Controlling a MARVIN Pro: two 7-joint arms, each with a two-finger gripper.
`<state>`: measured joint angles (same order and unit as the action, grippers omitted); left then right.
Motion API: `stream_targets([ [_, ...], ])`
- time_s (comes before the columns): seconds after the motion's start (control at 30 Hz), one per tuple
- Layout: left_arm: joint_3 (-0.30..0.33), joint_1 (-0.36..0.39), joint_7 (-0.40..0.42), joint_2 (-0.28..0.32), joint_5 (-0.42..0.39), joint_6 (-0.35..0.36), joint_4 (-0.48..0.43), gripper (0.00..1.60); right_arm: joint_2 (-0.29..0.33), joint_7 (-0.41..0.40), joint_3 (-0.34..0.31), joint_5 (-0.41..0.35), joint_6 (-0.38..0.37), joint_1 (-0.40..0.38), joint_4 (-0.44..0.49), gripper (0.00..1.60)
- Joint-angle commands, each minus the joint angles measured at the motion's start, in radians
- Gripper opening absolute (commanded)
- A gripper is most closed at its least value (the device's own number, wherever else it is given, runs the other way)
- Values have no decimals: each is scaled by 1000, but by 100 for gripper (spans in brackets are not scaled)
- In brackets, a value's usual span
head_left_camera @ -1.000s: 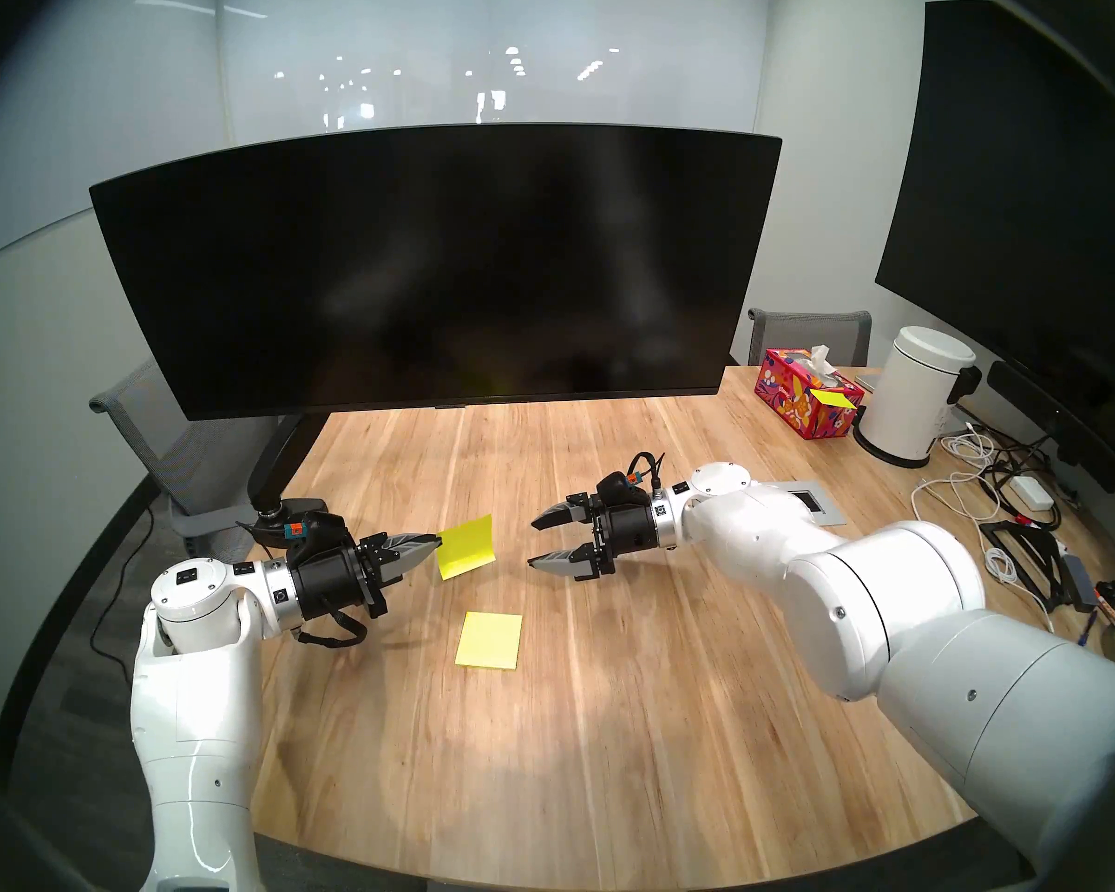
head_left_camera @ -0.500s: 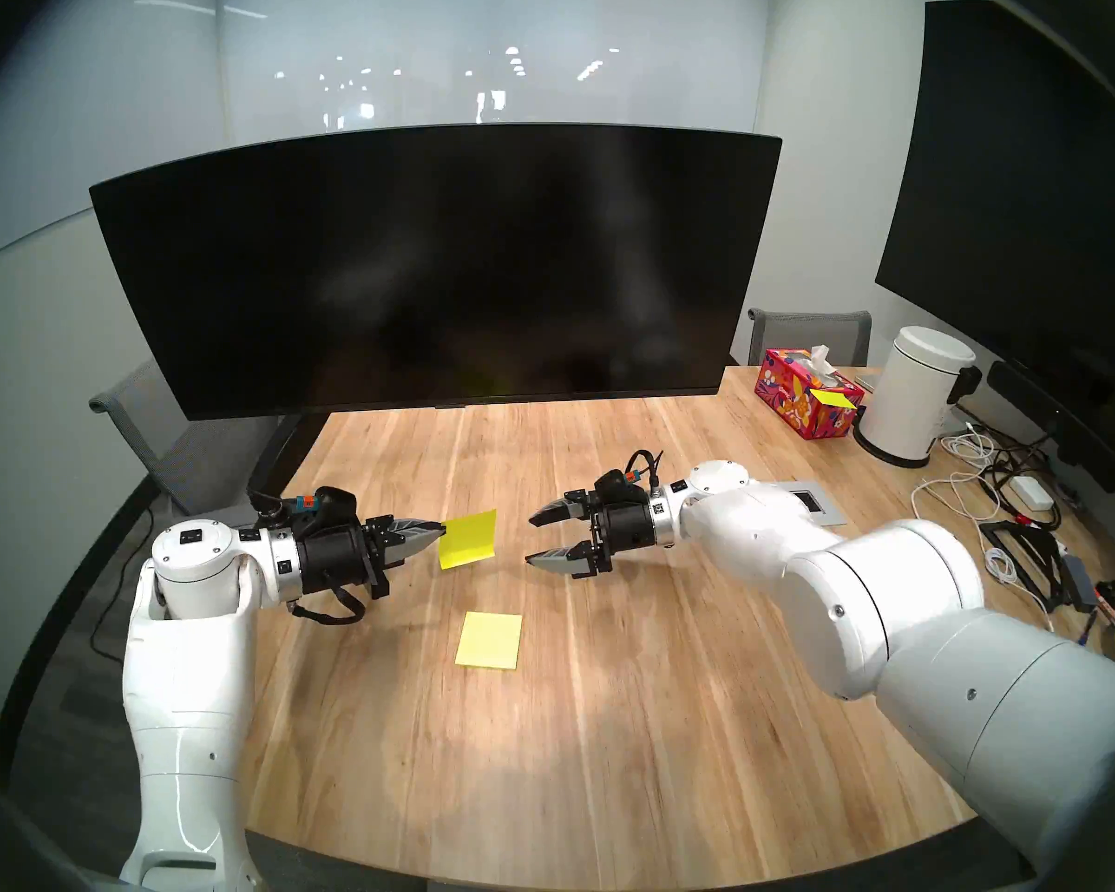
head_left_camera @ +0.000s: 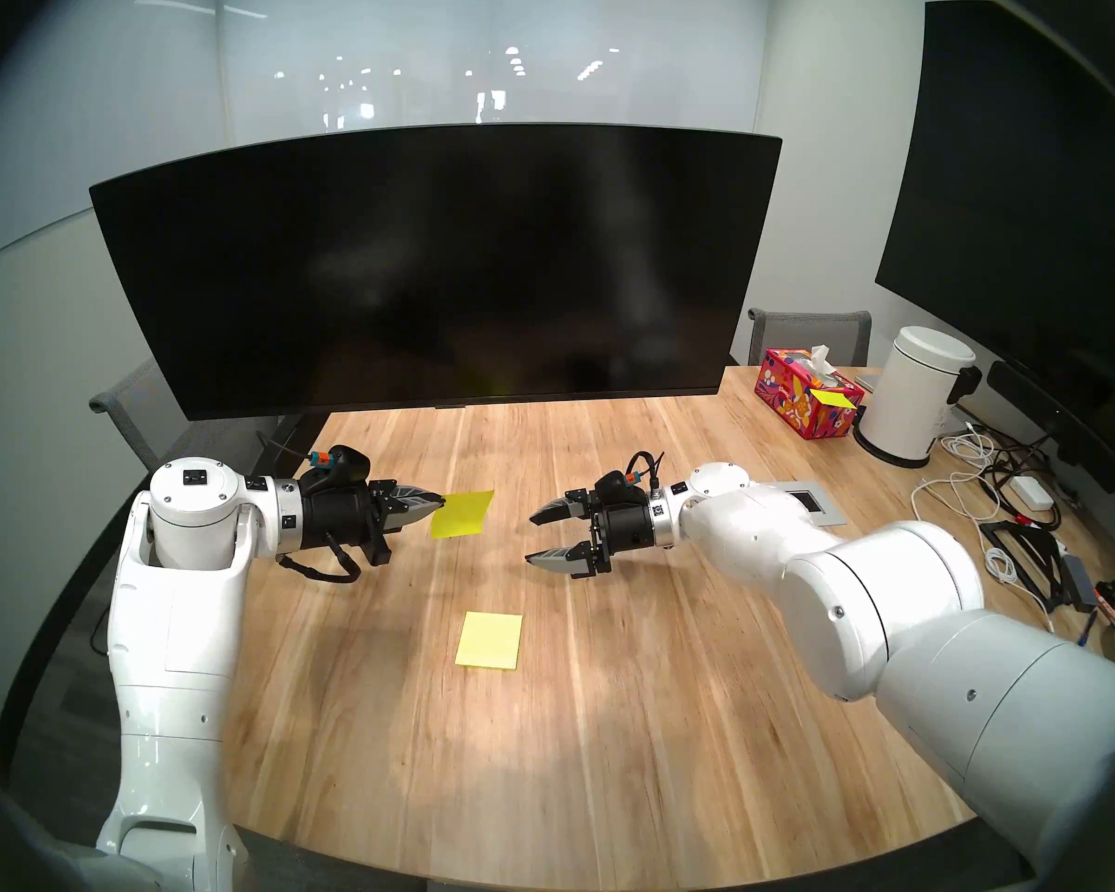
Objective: Peel one sticky note off the pad and stick it onto the monitor, then press it flat
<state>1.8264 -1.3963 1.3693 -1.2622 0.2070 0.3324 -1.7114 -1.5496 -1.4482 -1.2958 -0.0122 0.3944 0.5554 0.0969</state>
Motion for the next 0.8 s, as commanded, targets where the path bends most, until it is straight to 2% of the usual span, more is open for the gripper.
stream_targets([
  [0.0, -23, 22, 35, 37, 8, -30, -39, 0, 2, -35, 10, -9, 10, -13, 6, 160],
  [0.4, -65, 23, 67, 68, 64, -87, -52, 0, 4, -35, 34, -23, 25, -9, 3, 160],
  [0.77, -94, 48, 78, 78, 111, -97, -53, 0, 5, -35, 53, -36, 41, -5, 6, 160],
])
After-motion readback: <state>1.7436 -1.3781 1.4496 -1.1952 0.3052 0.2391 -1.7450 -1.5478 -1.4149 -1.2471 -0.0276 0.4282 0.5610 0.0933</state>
